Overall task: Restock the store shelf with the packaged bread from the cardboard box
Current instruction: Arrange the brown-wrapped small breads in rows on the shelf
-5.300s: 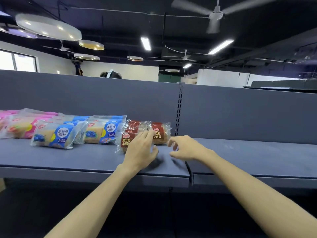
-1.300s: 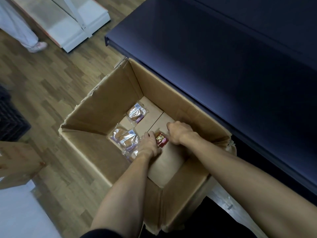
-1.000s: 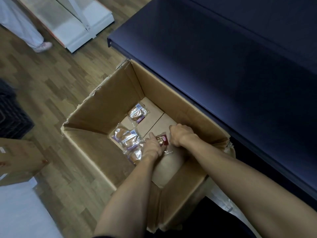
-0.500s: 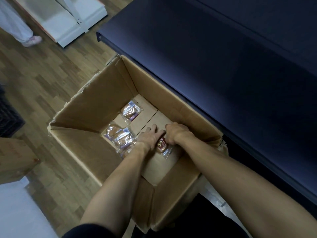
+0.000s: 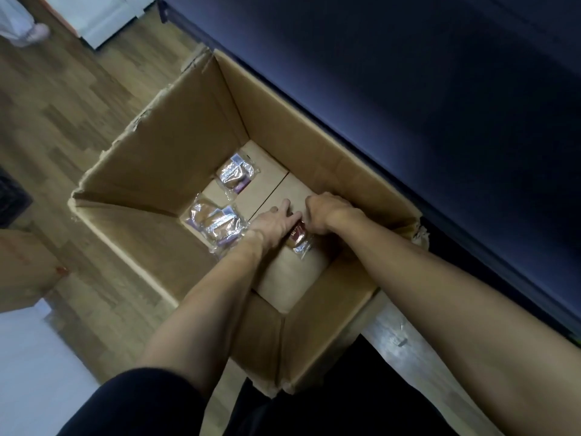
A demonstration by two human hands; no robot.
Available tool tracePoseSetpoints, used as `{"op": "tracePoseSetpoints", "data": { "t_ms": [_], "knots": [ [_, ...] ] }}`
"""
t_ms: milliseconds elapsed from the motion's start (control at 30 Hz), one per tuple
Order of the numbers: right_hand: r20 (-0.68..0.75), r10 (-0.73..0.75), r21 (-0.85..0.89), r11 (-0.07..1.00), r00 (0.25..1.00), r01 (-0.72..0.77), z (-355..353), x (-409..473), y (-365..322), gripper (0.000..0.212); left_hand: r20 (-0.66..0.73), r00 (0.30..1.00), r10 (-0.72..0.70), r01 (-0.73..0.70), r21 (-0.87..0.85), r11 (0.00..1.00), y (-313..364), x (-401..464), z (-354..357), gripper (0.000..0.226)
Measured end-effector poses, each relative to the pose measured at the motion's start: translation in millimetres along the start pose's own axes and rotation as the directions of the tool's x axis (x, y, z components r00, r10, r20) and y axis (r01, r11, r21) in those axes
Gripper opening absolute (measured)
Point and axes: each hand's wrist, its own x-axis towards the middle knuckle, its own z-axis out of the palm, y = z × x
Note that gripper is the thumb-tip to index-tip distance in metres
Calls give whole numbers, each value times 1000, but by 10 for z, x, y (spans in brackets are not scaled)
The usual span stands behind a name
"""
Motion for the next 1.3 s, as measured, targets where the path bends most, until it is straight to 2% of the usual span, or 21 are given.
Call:
{"op": "tracePoseSetpoints", "data": {
  "t_ms": [133,267,367,467,533,633,833,1067,1200,1300],
  "knots": [
    [14,17,12,1000,1000,-17,-19,-52,6,40,-70,997,-31,35,58,998,-127,-155,-178,67],
    [22,-11,-11,1000,1000,11,-151,-165,-88,44,-161,976,-145,158,75,985,-335,-474,-465,67],
    [-67,-54,-20,998,996,52,-340,-270,-271,56,-238,940,-244,252,5,968,-525,-765,-719,67],
    [-230,-140,1,990,963,144,-591,-471,-518,71,-380,885,-269,266,-61,962,-719,-1107,-962,66],
    [-353,-215,-20,975,910,223,-756,-646,-689,81,-492,835,-245,233,-88,969,-816,-1359,-1128,65],
    [-525,-322,-113,944,788,311,-1008,-930,-927,95,-650,733,-203,170,-115,979,-908,-1745,-1413,65],
    [-706,-405,-244,909,581,338,-1560,-1449,-1391,92,-832,537,-140,95,-106,990,-1009,-2407,-1991,63],
    [-796,-506,-426,858,330,288,-2044,-1968,-1745,70,-925,377,-46,11,-45,999,-1056,-2961,-2483,65],
    [-827,-502,-452,861,253,233,-2201,-2188,-1881,73,-960,280,-30,-27,-39,999,-1050,-3154,-2652,63],
    [-823,-515,-472,855,239,217,-2266,-2333,-1934,73,-969,248,-5,-33,-13,999,-1039,-3275,-2721,62]
  ]
}}
